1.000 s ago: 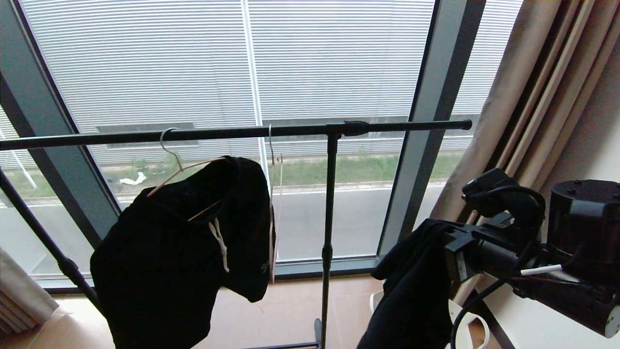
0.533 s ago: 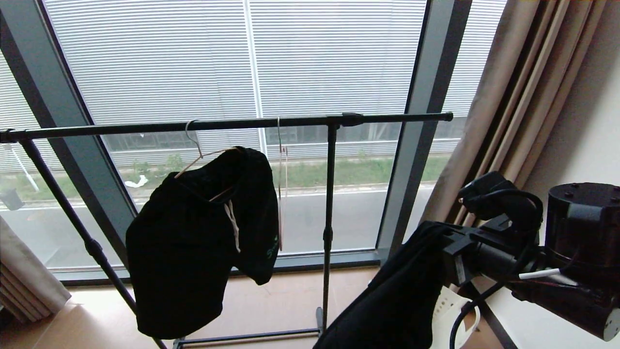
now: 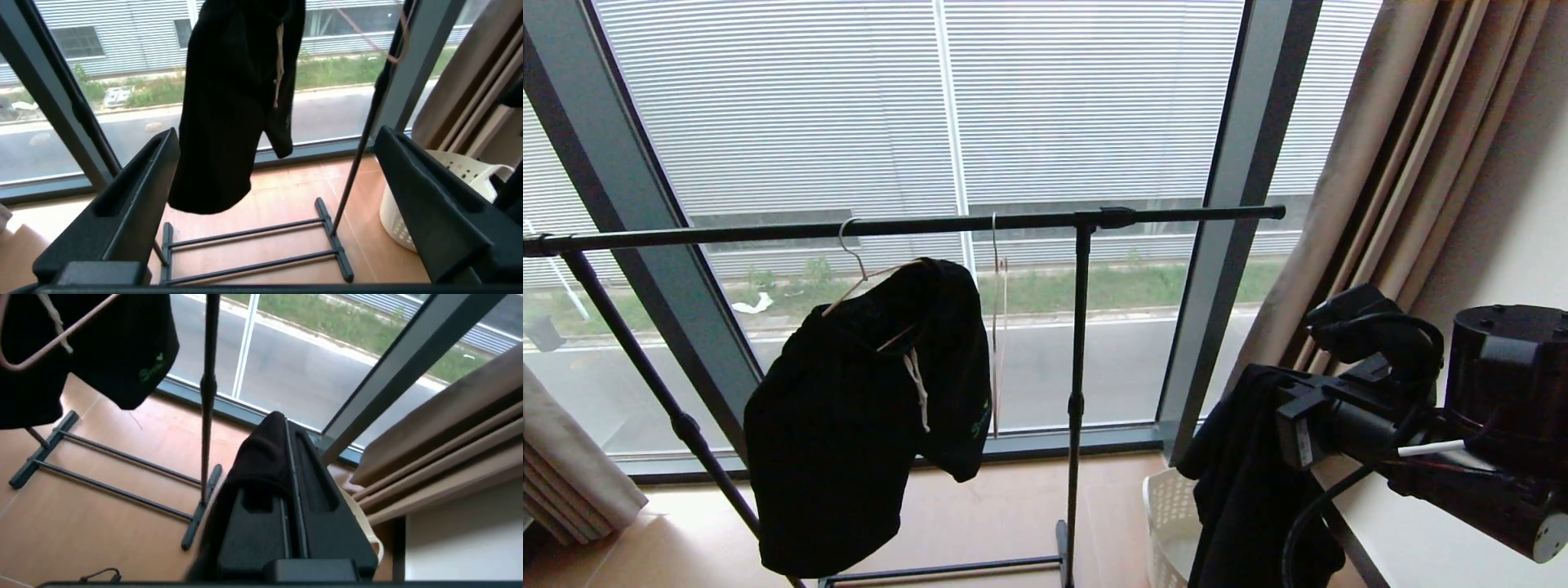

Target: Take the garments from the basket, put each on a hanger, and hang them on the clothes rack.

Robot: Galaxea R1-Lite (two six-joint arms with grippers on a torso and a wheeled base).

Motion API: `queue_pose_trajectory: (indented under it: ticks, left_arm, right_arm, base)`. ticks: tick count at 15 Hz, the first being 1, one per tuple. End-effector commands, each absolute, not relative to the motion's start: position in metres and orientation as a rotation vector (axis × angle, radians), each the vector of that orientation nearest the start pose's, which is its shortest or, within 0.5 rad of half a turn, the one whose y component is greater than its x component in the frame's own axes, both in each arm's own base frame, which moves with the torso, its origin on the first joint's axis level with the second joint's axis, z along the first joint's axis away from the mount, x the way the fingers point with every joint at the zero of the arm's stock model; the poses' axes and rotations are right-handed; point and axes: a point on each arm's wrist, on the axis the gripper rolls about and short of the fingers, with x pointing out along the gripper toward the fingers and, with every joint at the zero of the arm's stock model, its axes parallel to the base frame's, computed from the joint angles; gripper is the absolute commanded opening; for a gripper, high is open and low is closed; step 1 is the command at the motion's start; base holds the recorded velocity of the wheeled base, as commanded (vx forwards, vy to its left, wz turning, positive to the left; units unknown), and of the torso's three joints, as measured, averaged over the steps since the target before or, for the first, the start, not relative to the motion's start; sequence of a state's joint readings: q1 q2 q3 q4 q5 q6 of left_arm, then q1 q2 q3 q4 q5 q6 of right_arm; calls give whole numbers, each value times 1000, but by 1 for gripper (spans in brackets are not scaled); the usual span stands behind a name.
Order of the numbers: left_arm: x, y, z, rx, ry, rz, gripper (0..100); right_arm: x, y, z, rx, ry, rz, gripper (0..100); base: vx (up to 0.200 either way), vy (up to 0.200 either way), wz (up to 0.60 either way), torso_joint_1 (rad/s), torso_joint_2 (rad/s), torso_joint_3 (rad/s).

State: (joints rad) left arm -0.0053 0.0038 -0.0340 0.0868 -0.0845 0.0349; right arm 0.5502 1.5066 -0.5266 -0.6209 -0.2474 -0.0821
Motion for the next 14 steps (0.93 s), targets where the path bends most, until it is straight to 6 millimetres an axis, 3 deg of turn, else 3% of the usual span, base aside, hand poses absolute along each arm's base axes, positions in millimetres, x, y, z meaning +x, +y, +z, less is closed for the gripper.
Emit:
queue_pose_trajectory:
  ticks: [1, 7, 8, 10, 11, 12, 14]
  left_arm:
    - [-24, -2, 77, 34, 79, -98, 100]
    - [-15, -2, 82, 28, 190, -95, 100]
    - [6, -2, 114, 14, 315, -88, 100]
    - [39, -2, 142, 12, 422, -101, 100]
    - [62, -7, 155, 21, 488, -172, 100]
    - [66, -9, 157, 21, 498, -189, 100]
    - [104, -41, 172, -27, 602, -370, 100]
  right_arm:
    - [204, 119, 160, -222, 321, 316, 0]
    - [200, 126, 161, -283, 302, 357, 0]
    - [199, 143, 174, -288, 249, 410, 0]
    - [207, 166, 178, -319, 267, 379, 0]
    - [214, 177, 180, -335, 303, 309, 0]
    - [214, 180, 181, -329, 305, 301, 0]
    - [220, 203, 197, -284, 352, 222, 0]
  base:
    - [0, 0, 0, 163, -354, -188]
    - [0, 0, 0, 124, -268, -137]
    - [0, 0, 0, 0, 0, 0]
    - [0, 0, 0, 0, 0, 0]
    - [0, 0, 0, 0, 0, 0]
    - [0, 0, 0, 0, 0, 0]
    - [0, 0, 0, 0, 0, 0]
